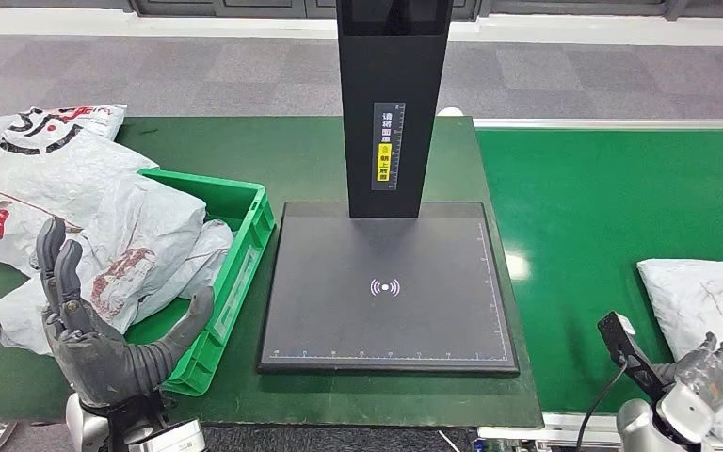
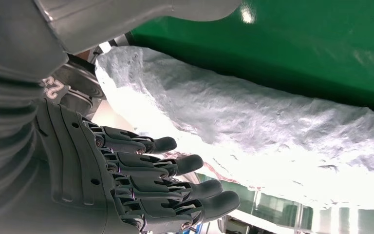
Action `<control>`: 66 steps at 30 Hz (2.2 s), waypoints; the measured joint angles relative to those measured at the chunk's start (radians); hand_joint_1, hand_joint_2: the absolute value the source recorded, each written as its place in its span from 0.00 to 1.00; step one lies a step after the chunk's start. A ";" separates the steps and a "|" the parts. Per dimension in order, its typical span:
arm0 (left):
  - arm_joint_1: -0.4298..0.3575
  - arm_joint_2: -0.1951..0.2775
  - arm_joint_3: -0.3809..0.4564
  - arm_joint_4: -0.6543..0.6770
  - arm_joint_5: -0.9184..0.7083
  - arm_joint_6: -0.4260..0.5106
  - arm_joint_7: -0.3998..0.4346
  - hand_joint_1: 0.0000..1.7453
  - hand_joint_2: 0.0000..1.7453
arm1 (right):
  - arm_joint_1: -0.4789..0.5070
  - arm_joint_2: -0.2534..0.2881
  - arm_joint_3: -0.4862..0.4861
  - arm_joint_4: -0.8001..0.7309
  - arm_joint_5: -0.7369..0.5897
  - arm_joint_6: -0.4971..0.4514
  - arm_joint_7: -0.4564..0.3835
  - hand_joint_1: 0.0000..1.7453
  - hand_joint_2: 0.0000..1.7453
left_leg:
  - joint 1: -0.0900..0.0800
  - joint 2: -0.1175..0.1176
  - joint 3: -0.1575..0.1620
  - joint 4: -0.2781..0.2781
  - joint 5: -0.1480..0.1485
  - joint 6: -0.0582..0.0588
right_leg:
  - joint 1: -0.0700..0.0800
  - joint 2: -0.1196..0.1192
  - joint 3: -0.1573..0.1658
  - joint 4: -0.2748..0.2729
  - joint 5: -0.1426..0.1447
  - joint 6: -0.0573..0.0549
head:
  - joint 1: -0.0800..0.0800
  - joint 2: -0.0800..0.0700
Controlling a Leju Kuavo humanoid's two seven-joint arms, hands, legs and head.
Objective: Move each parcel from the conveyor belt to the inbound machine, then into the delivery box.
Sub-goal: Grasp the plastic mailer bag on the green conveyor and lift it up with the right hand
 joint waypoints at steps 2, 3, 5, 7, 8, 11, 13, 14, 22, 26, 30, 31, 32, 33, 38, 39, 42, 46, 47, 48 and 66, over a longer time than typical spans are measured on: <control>0.000 0.000 0.000 0.000 0.000 0.000 0.000 0.00 1.00 | 0.000 0.000 0.000 0.000 0.000 0.000 0.000 0.00 1.00 | 0.000 0.000 0.000 0.000 0.000 0.000 | 0.000 0.000 0.000 0.000 0.000 0.000 | 0.000 0.000; 0.000 0.000 0.000 0.000 0.000 0.000 0.000 0.00 1.00 | 0.000 0.000 0.000 0.000 0.000 0.000 0.000 0.00 1.00 | 0.000 0.000 0.000 0.000 0.000 0.000 | 0.000 0.000 0.000 0.000 0.000 0.000 | 0.000 0.000; 0.000 0.000 0.000 0.000 0.000 0.000 0.000 0.00 1.00 | 0.000 0.000 0.000 0.000 0.000 0.000 0.000 0.00 1.00 | 0.000 0.000 0.000 0.000 0.000 0.000 | 0.000 0.000 0.000 0.000 0.000 0.000 | 0.000 0.000; 0.000 0.000 0.000 0.000 0.000 0.000 0.000 0.00 1.00 | 0.000 0.000 0.000 0.000 0.000 0.000 -0.001 0.00 1.00 | 0.000 0.000 0.000 0.000 0.000 0.000 | 0.000 0.000 0.000 0.000 0.000 0.000 | 0.000 0.000; 0.000 0.000 0.000 0.000 0.000 0.000 0.000 0.00 1.00 | 0.000 0.000 0.000 0.000 0.000 0.000 -0.001 0.00 1.00 | 0.000 0.000 0.000 0.000 0.000 0.000 | 0.000 0.000 0.000 0.000 0.000 0.000 | 0.000 0.000; 0.000 0.000 0.000 0.001 0.000 0.000 0.000 0.00 1.00 | 0.000 0.000 0.000 0.000 0.000 0.001 -0.003 0.00 1.00 | 0.000 0.000 0.000 0.000 0.000 0.000 | 0.000 0.000 0.000 0.000 0.000 0.000 | 0.000 0.000; 0.000 0.000 0.000 0.002 0.000 0.000 0.000 0.00 1.00 | 0.000 0.000 0.000 0.000 0.000 0.001 -0.005 0.00 1.00 | 0.000 0.000 0.000 0.000 0.000 0.000 | 0.000 0.000 0.000 0.000 0.000 0.000 | 0.000 0.000; 0.000 0.000 0.000 0.002 0.000 0.000 0.000 0.00 1.00 | 0.000 0.000 0.000 0.000 0.000 0.001 -0.006 0.00 1.00 | 0.000 0.000 0.000 0.000 0.000 0.000 | 0.000 0.000 0.000 0.000 0.000 0.000 | 0.000 0.000; -0.001 0.000 0.000 0.003 0.000 -0.002 0.000 0.00 1.00 | 0.001 0.000 0.000 0.000 0.000 0.003 -0.017 0.00 1.00 | 0.000 0.000 0.000 0.000 0.000 0.000 | 0.000 0.000 0.000 0.000 0.000 0.000 | 0.000 0.000; -0.003 0.000 0.000 0.005 0.000 -0.003 0.000 0.00 1.00 | 0.002 0.000 0.000 0.000 0.000 0.003 -0.019 0.00 1.00 | 0.000 0.000 0.000 0.000 0.000 0.000 | 0.000 0.000 0.000 0.000 0.000 0.000 | 0.000 0.000; -0.003 0.000 0.000 0.005 0.000 -0.003 0.000 0.00 1.00 | 0.002 0.000 0.000 -0.004 0.000 0.003 -0.019 0.00 1.00 | 0.000 0.000 0.000 0.000 0.000 0.000 | 0.000 0.000 0.000 0.000 0.000 0.000 | 0.000 0.000; -0.003 0.000 0.000 0.005 0.000 -0.003 0.000 0.00 1.00 | 0.002 0.000 0.000 -0.004 0.000 0.003 -0.019 0.00 1.00 | 0.000 0.000 0.000 0.000 0.000 0.000 | 0.000 0.000 0.000 0.000 0.000 0.000 | 0.000 0.000; -0.003 0.000 0.000 0.005 0.000 -0.003 0.000 0.00 1.00 | 0.002 0.000 0.000 -0.005 0.000 0.004 -0.019 0.00 1.00 | 0.000 0.000 0.000 0.000 0.000 0.000 | 0.000 0.000 0.000 0.000 0.000 0.000 | 0.000 0.000; -0.003 0.000 0.000 0.005 0.000 -0.003 0.000 0.00 1.00 | 0.003 0.000 0.000 -0.005 0.000 0.004 -0.019 0.00 1.00 | 0.000 0.000 0.000 0.000 0.000 0.000 | 0.000 0.000 0.000 0.000 0.000 0.000 | 0.000 0.000; -0.004 -0.001 0.000 0.005 0.000 -0.007 -0.001 0.00 1.00 | 0.004 0.000 0.000 -0.008 0.000 0.011 -0.019 0.00 1.00 | 0.000 0.000 0.000 0.000 0.000 0.000 | 0.000 0.000 0.000 0.000 0.000 0.000 | 0.000 0.000; -0.004 -0.001 0.000 0.005 0.000 -0.009 -0.002 0.00 1.00 | 0.005 0.000 0.000 -0.008 0.000 0.016 -0.019 0.00 1.00 | 0.000 0.000 0.000 0.000 0.000 0.000 | 0.000 0.000 0.000 0.000 0.000 0.000 | 0.000 0.000; -0.005 -0.001 0.000 0.006 0.000 -0.010 -0.003 0.00 1.00 | 0.006 -0.001 0.000 -0.008 0.000 0.032 -0.016 0.00 1.00 | 0.000 0.000 0.000 0.000 0.000 0.000 | 0.000 0.000 0.000 0.000 0.000 0.000 | 0.000 0.000; -0.011 -0.003 0.000 0.011 0.005 -0.011 -0.008 0.00 1.00 | 0.006 -0.009 0.000 -0.001 0.000 0.056 -0.015 0.00 1.00 | 0.000 0.000 0.000 0.000 0.000 0.000 | 0.000 0.000 0.000 0.000 0.000 0.000 | 0.000 0.000; -0.013 -0.003 0.000 0.013 0.007 -0.011 -0.009 0.00 1.00 | 0.005 -0.012 0.000 0.003 0.000 0.058 -0.016 0.00 1.00 | 0.000 0.000 0.000 0.000 0.000 0.000 | 0.000 0.000 0.000 0.000 0.000 0.000 | 0.000 0.000; -0.016 -0.003 0.000 0.015 0.009 -0.011 -0.009 0.00 1.00 | 0.005 -0.014 0.000 0.007 0.000 0.058 -0.016 0.00 1.00 | 0.000 0.000 0.000 0.000 0.000 0.000 | 0.000 0.000 0.000 0.000 0.000 0.000 | 0.000 0.000; -0.022 -0.004 0.000 0.019 0.011 -0.008 -0.005 0.00 1.00 | -0.031 -0.022 0.000 0.156 0.000 0.017 -0.020 0.00 1.00 | 0.000 0.000 0.000 0.000 0.000 0.000 | 0.000 0.000 0.000 0.000 0.000 0.000 | 0.000 0.000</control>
